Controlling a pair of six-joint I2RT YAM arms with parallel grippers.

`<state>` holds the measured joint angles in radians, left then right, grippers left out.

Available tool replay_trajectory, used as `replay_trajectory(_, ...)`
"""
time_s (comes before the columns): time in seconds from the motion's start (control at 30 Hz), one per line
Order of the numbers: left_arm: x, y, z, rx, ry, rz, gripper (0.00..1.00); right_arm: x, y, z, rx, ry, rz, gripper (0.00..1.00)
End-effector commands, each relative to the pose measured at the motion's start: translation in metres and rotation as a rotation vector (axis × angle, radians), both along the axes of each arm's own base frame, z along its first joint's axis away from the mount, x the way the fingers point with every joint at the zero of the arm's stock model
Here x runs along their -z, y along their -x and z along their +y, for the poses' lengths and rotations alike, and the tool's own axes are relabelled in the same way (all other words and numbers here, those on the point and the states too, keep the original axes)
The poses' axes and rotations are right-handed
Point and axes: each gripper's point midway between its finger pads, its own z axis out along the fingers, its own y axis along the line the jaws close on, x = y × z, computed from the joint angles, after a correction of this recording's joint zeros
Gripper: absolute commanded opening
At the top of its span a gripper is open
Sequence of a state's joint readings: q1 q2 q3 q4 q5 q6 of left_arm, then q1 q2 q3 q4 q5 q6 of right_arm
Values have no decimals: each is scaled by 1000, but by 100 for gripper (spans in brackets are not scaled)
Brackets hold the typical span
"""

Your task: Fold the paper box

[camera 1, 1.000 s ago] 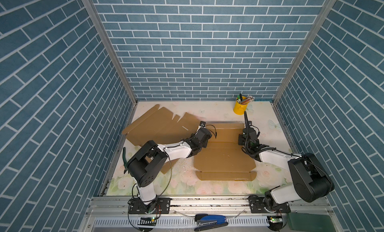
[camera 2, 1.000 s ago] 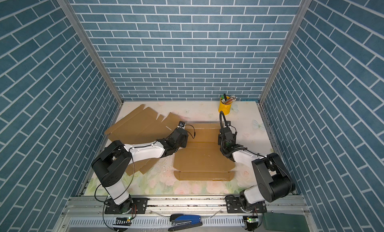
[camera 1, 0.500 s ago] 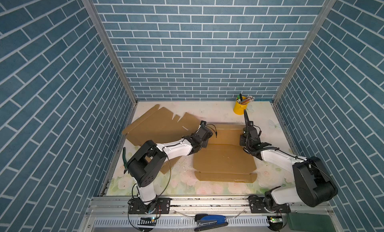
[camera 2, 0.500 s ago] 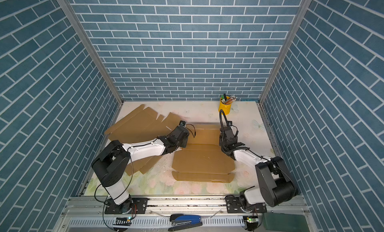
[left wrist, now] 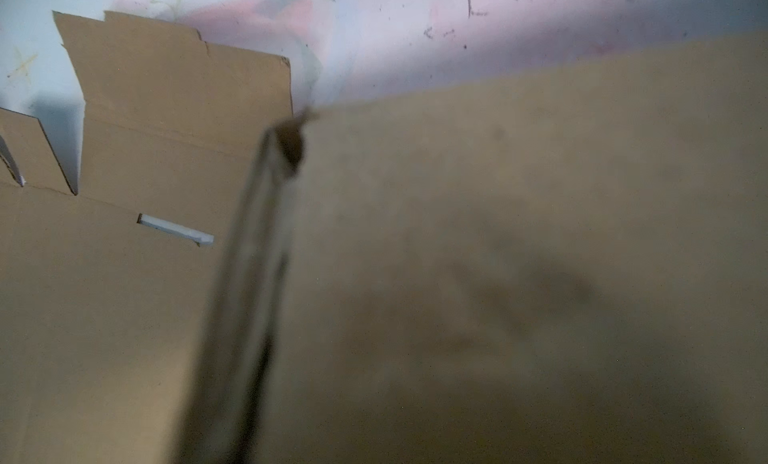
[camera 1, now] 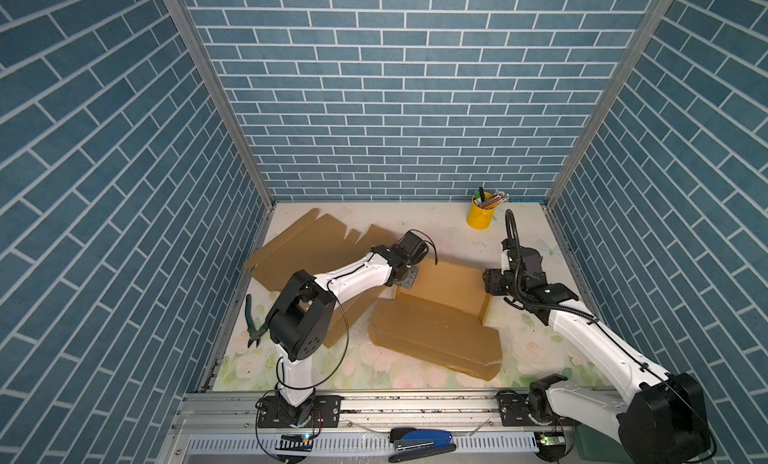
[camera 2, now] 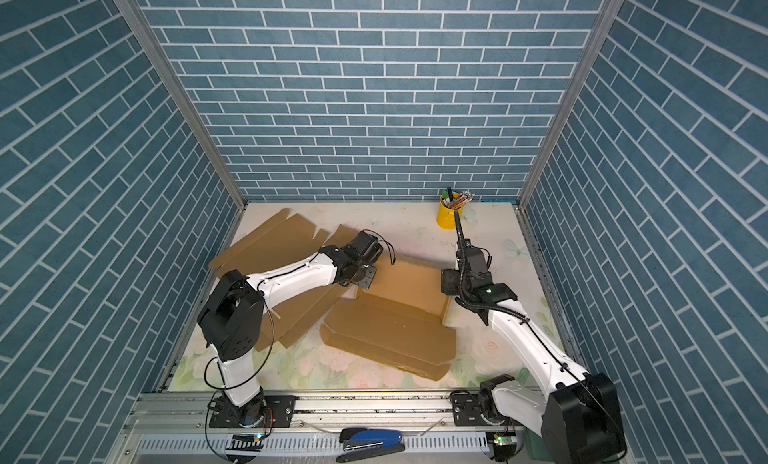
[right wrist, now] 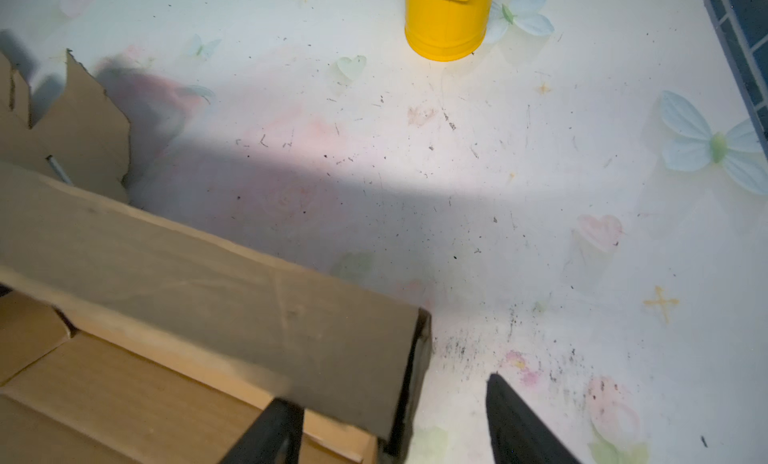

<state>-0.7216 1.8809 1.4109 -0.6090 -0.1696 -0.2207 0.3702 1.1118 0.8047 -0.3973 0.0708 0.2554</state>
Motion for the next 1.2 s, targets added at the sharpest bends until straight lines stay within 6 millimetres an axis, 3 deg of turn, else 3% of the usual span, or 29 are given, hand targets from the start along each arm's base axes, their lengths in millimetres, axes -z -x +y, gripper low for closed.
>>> replay_trajectory(0.0,13,27,20,99,-139,164,1,-16,18,8,-119,25,74,70)
replay_trajectory(0.13,12,33,17,170,-185,245,1,-22,21,35,-253,-21,148,70)
replay_trajectory(0.43,16,32,21,235,-298,326,7,-4,6,87,-389,-146,213,66)
replay_trajectory(0.83,30,26,15,247,-341,360,14,49,0,115,-417,-255,327,60)
replay_trajectory(1.17,39,22,10,252,-355,378,19,76,2,129,-424,-269,389,56)
